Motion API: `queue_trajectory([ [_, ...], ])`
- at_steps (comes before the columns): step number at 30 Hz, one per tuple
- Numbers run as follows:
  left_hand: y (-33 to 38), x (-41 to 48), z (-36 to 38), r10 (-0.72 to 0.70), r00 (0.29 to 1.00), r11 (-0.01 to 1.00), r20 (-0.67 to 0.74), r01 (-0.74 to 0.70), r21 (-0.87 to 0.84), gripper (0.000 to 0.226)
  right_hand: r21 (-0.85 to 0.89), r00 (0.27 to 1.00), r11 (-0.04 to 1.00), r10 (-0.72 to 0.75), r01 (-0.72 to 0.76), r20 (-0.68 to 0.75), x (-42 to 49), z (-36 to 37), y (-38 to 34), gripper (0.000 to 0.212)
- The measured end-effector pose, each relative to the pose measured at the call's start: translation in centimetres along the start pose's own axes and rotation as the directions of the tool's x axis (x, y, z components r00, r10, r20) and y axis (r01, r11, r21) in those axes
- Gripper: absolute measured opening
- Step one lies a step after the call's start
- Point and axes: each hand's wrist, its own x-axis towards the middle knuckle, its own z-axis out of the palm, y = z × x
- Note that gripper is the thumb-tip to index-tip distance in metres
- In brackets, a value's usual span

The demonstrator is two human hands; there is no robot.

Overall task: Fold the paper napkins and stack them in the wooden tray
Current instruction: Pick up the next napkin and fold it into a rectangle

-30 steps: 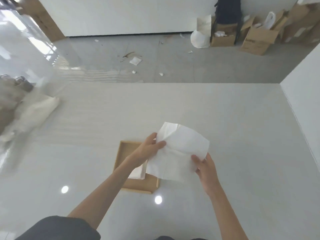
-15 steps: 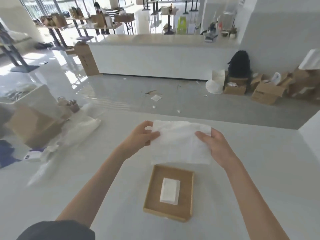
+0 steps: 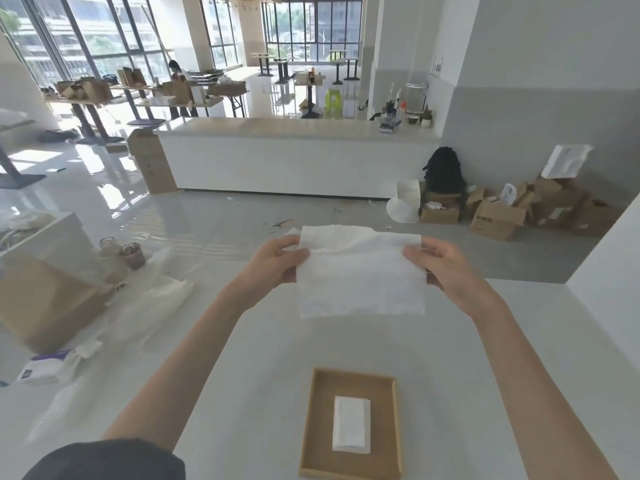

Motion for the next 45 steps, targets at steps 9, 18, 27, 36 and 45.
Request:
queue_trajectory([
  [9,1.1,1.7,1.4,0.226,0.974,0.973,0.020,-0.224,-0.061,0.026,0.096,0.982,0.977,-0.189,0.190,-0.024,1.1,-2.1,-3.8,0.034],
  [18,2.5,2.5,2.2,0.318,0.939,0.945,-0.129,-0.326,-0.041,0.038,0.043,0.942,0.942,-0.330,0.332,-0.053,2.2,-3.1,-4.5,0.061],
  [27,3.2,2.4,1.8,0.291,0.937,0.949,-0.194,-0.309,-0.067,0.029,0.197,0.961,0.948,-0.268,0.249,0.075,3.2,-3.0,-4.0,0.046],
  [36,3.9,2.4,2.2,0.314,0.882,0.945,-0.352,-0.254,0.207,0.020,-0.089,0.909,0.911,-0.410,0.403,-0.080,3.4,-1.2,-4.3,0.021],
  [45,2.1,2.1,5.4,0.133,0.985,0.807,-0.110,-0.044,0.589,0.062,-0.538,0.908,0.733,-0.307,0.416,0.285,2.8,0.2,-10.0,0.045],
])
